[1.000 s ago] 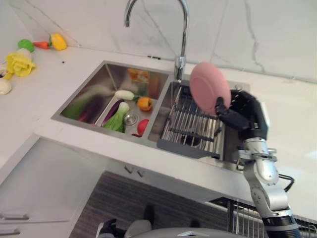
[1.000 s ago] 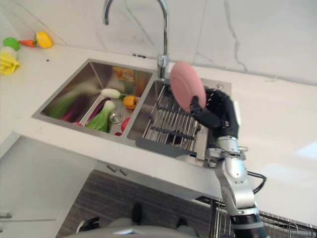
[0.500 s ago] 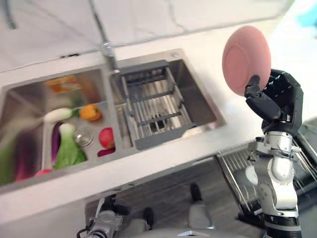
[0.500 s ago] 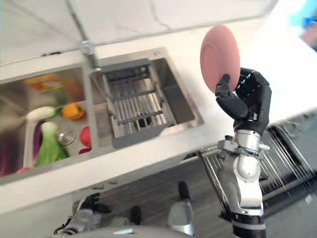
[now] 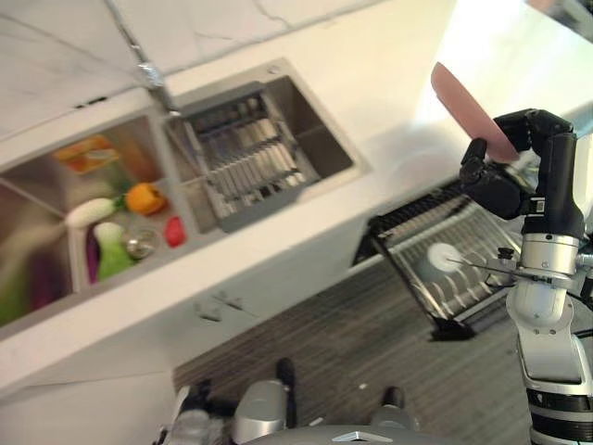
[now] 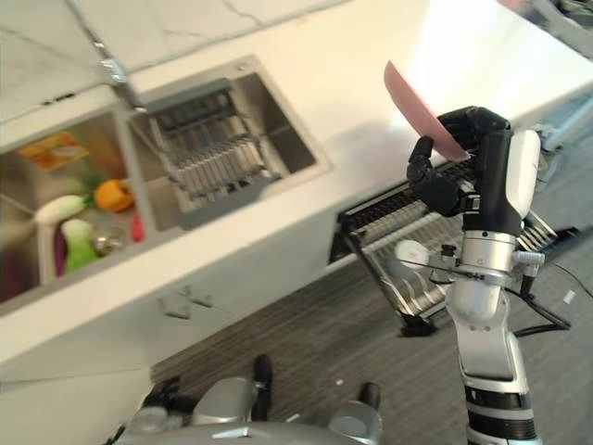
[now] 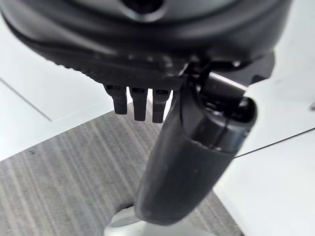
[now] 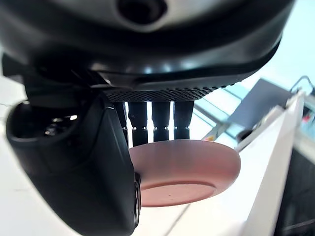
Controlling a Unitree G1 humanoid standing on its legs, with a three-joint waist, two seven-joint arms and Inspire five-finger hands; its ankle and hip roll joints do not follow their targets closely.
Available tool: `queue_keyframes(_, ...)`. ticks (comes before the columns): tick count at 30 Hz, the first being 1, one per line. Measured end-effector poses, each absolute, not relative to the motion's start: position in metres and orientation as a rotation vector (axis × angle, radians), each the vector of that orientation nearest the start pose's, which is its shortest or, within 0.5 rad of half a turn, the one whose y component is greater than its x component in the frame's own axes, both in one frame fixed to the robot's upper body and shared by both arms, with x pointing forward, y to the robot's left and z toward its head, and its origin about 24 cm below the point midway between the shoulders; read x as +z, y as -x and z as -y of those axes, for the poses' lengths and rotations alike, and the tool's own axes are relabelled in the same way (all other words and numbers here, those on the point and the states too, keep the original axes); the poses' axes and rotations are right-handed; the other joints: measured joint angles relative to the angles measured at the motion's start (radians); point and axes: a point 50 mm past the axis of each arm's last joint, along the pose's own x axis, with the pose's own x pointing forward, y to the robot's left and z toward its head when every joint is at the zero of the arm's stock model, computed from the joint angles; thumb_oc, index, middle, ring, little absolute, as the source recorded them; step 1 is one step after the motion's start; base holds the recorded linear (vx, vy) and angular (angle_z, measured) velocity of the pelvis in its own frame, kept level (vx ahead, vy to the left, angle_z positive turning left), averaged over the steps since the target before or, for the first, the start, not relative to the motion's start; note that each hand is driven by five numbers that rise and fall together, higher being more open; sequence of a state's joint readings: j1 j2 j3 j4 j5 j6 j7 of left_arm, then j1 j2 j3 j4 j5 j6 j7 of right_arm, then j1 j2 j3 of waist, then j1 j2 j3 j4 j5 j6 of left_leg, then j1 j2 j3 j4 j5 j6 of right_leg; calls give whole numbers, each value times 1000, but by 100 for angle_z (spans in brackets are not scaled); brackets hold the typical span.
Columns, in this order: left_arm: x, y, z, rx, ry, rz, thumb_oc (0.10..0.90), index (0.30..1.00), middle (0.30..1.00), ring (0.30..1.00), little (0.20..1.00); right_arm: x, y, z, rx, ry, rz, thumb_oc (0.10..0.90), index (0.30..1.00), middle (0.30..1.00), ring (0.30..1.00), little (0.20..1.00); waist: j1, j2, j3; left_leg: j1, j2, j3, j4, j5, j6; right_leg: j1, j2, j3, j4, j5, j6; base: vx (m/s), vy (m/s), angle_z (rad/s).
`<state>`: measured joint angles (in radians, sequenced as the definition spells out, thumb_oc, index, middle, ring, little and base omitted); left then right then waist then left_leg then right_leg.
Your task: Place the dishes in the dishwasher.
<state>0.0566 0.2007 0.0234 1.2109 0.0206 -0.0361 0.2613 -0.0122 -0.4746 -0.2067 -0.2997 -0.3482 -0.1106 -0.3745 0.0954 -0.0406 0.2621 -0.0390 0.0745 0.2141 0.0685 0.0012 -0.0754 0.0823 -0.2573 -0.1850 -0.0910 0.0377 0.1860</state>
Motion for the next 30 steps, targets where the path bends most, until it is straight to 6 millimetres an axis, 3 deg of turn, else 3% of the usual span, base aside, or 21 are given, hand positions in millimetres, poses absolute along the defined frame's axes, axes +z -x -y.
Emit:
queue_keyframes(2,-166,-53,-230,330,-309,-1248,800,900,900,900,900,163,-227,267,-547,798,519,400,300,300,300,300,-38,24,-27,27,74,-33,-42,54,-47,6,77,7,-13,2,-44,39,-187,-32)
queue_keyframes(4,-169,-41,-224,309,-316,-1278,800,900,900,900,900,158,-220,277,-581,847,475,400,300,300,300,300,-63,41,-55,27,113,-29,-55,58,-46,-5,120,15,-13,-5,-63,47,-152,-16)
queue_keyframes(5,-170,-34,-220,297,-312,-1295,800,900,900,900,900,159,-212,289,-612,922,447,400,300,300,300,300,-78,66,-69,27,136,-34,-62,76,-56,-12,146,29,-12,0,-79,27,-109,-25)
queue_keyframes(7,-170,-30,-219,282,-326,-1306,800,900,900,900,900,154,-207,295,-631,931,409,400,300,300,300,300,-100,70,-71,33,142,-38,-73,106,-57,-9,151,27,-11,6,-90,26,-82,-13)
queue_keyframes(10,-172,-25,-214,272,-317,-1320,800,900,900,900,900,142,-205,297,-607,934,343,400,300,300,300,300,-125,100,-84,45,145,-37,-99,121,-66,-9,162,27,-12,3,-88,21,-54,1)
queue_keyframes(15,-171,-36,-213,259,-312,-1295,800,900,900,900,900,109,-213,290,-438,961,199,400,300,300,300,300,-119,123,-74,36,138,-62,-130,120,-96,-12,157,0,-16,10,-78,0,-36,21)
queue_keyframes(19,-170,-49,-211,232,-316,-1251,800,900,900,900,900,80,-216,293,-313,1058,60,400,300,300,300,300,-73,125,-50,2,115,-95,-158,128,-79,-30,142,-35,-15,17,-67,-16,-13,34)
queue_keyframes(23,-170,-54,-209,212,-307,-1243,800,900,900,900,900,73,-219,292,-255,1136,35,400,300,300,300,300,-49,125,-23,-12,97,-116,-158,137,-74,-30,127,-58,-15,19,-65,-32,4,18)
queue_keyframes(30,-167,-69,-209,215,-290,-1197,800,900,900,900,900,75,-243,300,-254,1283,28,400,300,300,300,300,-47,125,46,-33,94,-120,-149,144,-77,-45,123,-63,-11,23,-69,-67,9,2)
